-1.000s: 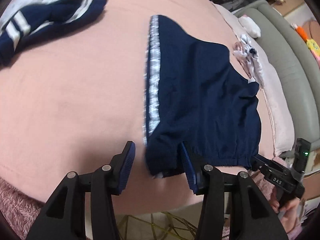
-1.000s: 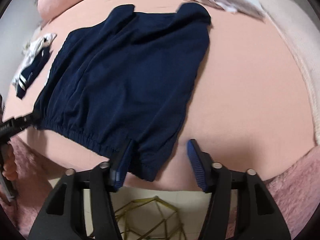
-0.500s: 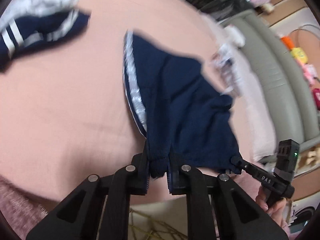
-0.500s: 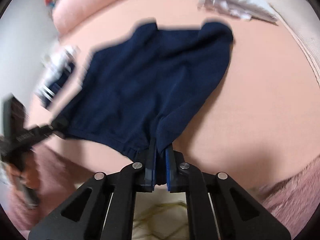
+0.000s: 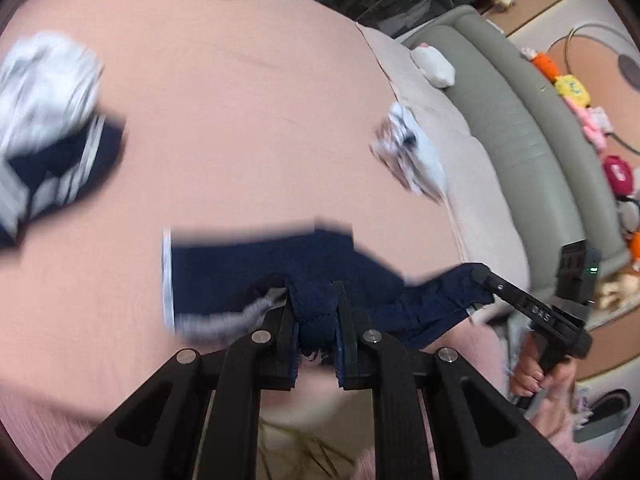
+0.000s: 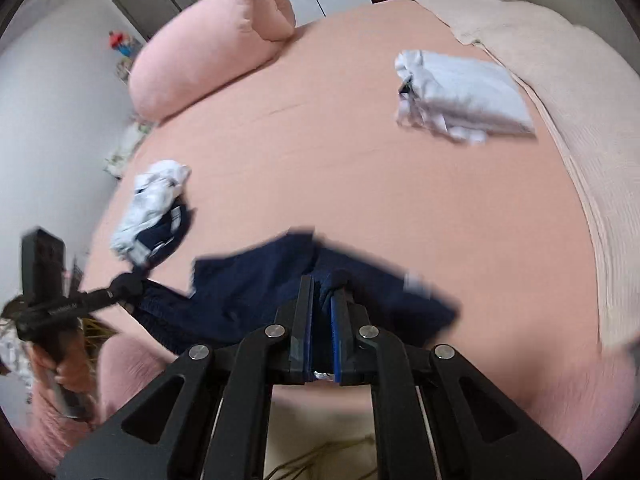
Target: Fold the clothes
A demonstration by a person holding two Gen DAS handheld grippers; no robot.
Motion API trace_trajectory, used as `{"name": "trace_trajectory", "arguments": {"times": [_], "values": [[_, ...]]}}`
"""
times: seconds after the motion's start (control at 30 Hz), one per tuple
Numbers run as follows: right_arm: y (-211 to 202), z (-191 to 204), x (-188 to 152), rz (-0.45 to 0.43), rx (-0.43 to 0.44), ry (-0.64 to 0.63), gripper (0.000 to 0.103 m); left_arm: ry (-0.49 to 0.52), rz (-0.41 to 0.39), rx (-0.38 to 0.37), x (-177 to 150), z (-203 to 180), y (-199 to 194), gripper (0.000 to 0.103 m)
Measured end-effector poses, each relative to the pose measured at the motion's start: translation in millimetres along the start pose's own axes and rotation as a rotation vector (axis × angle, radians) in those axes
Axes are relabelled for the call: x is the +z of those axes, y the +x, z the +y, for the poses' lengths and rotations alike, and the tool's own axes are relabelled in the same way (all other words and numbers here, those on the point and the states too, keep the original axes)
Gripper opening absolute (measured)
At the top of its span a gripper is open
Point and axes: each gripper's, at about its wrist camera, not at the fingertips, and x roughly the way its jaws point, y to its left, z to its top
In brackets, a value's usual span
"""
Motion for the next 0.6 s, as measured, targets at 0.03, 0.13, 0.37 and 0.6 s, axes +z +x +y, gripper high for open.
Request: {"name": "trace_trajectory", "arguments": {"times": [0.03, 0.13, 0.37, 0.6], "values": [[13.1, -0.2, 12.2, 0.015, -0.027, -0.012, 0.005, 0.021, -0.022, 0.007, 23.3, -9.5, -0.9, 0.013], [-31.0, 28.3, 78.4, -0.138, 0.000, -0.072, 0.005, 0.117, -0.206, -0.048, 84.7, -58.5, -55.4, 0.013], [-168.7, 96.1, 150.5, -0.526, 0.022, -0.195, 0.006, 0.278, -0.522, -0.044, 110.3, -132.3, -178.8, 0.014], [-95.0, 45.7, 80.3, -0.344, -0.006, -0.072, 0.006, 0.125, -0.321, 0.011, 53.9, -60.7, -81.2, 0.014]]}}
